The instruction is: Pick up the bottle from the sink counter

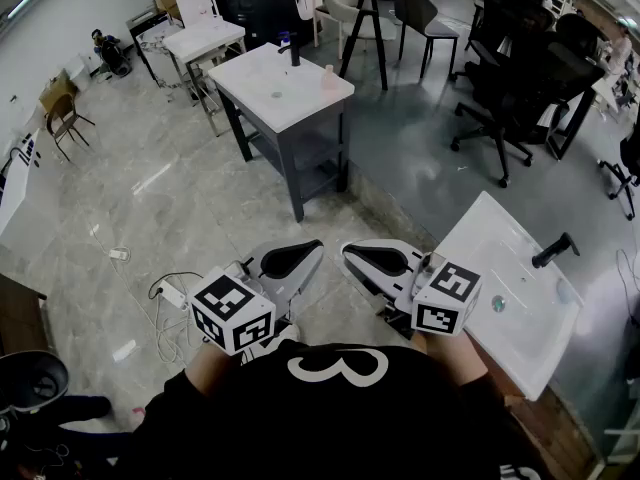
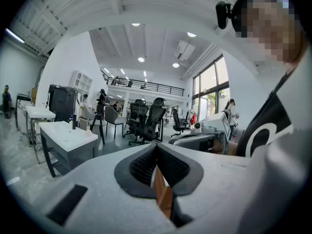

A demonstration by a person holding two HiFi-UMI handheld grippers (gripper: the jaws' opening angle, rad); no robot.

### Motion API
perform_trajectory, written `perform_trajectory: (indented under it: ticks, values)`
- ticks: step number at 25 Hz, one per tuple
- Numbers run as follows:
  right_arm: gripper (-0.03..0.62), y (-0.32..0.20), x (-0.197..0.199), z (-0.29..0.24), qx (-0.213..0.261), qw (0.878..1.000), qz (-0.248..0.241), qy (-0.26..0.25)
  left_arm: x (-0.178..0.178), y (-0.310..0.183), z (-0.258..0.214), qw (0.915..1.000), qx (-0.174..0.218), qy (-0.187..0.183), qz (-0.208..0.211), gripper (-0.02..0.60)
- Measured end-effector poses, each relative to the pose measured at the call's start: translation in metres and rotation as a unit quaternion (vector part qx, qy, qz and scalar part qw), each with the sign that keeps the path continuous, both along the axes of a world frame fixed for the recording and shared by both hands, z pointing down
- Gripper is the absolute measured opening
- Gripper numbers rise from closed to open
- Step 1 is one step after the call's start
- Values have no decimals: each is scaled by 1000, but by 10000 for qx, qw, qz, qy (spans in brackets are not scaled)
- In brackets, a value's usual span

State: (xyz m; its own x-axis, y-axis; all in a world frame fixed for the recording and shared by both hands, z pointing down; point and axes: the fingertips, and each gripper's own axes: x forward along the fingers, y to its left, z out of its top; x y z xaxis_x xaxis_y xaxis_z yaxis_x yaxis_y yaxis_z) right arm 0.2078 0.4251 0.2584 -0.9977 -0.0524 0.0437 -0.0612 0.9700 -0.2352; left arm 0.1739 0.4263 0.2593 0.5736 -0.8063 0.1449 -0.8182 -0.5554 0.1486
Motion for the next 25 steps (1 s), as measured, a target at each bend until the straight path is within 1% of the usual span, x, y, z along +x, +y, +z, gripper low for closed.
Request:
perform_trajectory:
  ticks: [4, 9, 12, 19, 22, 25]
  values:
    - [12, 1, 1, 1, 4, 10000, -20, 13, 0, 0, 2, 10000, -9, 14, -49, 15]
    - [12, 2, -3, -2, 32, 10000, -20, 13, 2, 4, 1, 10000, 48, 38, 64, 15]
    - [12, -2, -8, 2, 15, 10000, -24, 44, -3, 0, 5, 10000, 30, 64, 41, 15]
    - [14, -24, -35, 18, -158, 9997, 15, 183, -30, -23, 17, 9996, -107, 244, 51, 15]
    - [14, -42, -50, 25, -272, 9992, 140, 250, -49, -40, 22, 9992, -191, 341, 85, 15]
    - [14, -63, -69, 31, -367, 9986, 265, 285, -72, -63, 29, 9989, -250, 359, 156, 15]
